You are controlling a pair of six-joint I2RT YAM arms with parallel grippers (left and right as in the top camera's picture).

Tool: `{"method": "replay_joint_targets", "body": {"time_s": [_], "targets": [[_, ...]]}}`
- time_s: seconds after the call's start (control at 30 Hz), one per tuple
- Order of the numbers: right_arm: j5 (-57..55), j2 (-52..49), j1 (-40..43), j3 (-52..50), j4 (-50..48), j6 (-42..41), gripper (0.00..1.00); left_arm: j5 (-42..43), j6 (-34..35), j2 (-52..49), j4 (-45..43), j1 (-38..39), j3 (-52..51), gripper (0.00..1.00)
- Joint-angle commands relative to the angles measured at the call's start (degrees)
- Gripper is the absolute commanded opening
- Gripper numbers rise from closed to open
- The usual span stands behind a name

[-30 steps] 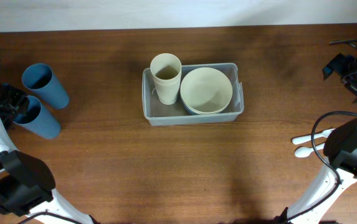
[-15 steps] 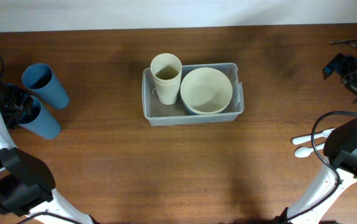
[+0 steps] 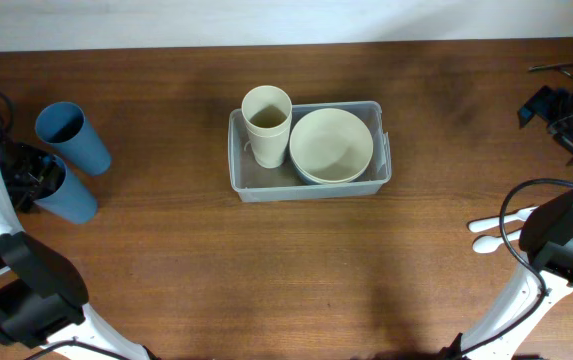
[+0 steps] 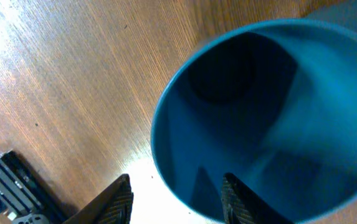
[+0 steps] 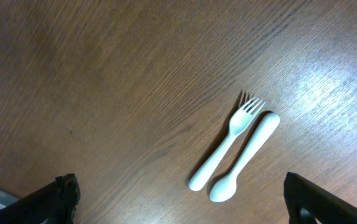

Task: Pack container
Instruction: 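Move the left gripper to the blue cups and grasp a blue cup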

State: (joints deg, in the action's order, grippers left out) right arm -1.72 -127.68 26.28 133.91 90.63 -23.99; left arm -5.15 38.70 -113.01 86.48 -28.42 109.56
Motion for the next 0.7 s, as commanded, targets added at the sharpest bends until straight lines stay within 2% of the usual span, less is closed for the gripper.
{"method": "replay_joint_targets", "body": {"time_s": [0.0, 0.33, 0.47, 0.57, 0.63, 0.67], "targets": [[-0.92, 0.61, 0.37, -0.24, -0.04, -0.48, 0.99, -0.63, 0.81, 0.24, -1.29, -0.42, -2.27, 0.48], [-0.92, 0.61, 0.37, -0.24, -0.04, -0.48, 0.99, -0.46, 0.94, 0.20, -3.80, -0.39, -4.70, 0.47], [-0.92, 0.61, 0.37, -0.24, -0.04, -0.48, 0.99, -0.44, 0.94, 0.20, -3.74, -0.39, -4.70, 0.23], [-0.92, 0.61, 0.37, -0.24, -0.04, -0.48, 0.99, -0.44, 0.94, 0.20, -3.76, -0.39, -4.70, 0.14], [-0.92, 0.61, 0.37, -0.24, -0.04, -0.48, 0.99, -0.44, 0.94, 0.20, -3.78, -0.39, -4.70, 0.02], [-0.92, 0.61, 0.37, -0.24, -0.04, -0.48, 0.99, -0.42, 0.94, 0.20, -3.80, -0.39, -4.70, 0.02]]}}
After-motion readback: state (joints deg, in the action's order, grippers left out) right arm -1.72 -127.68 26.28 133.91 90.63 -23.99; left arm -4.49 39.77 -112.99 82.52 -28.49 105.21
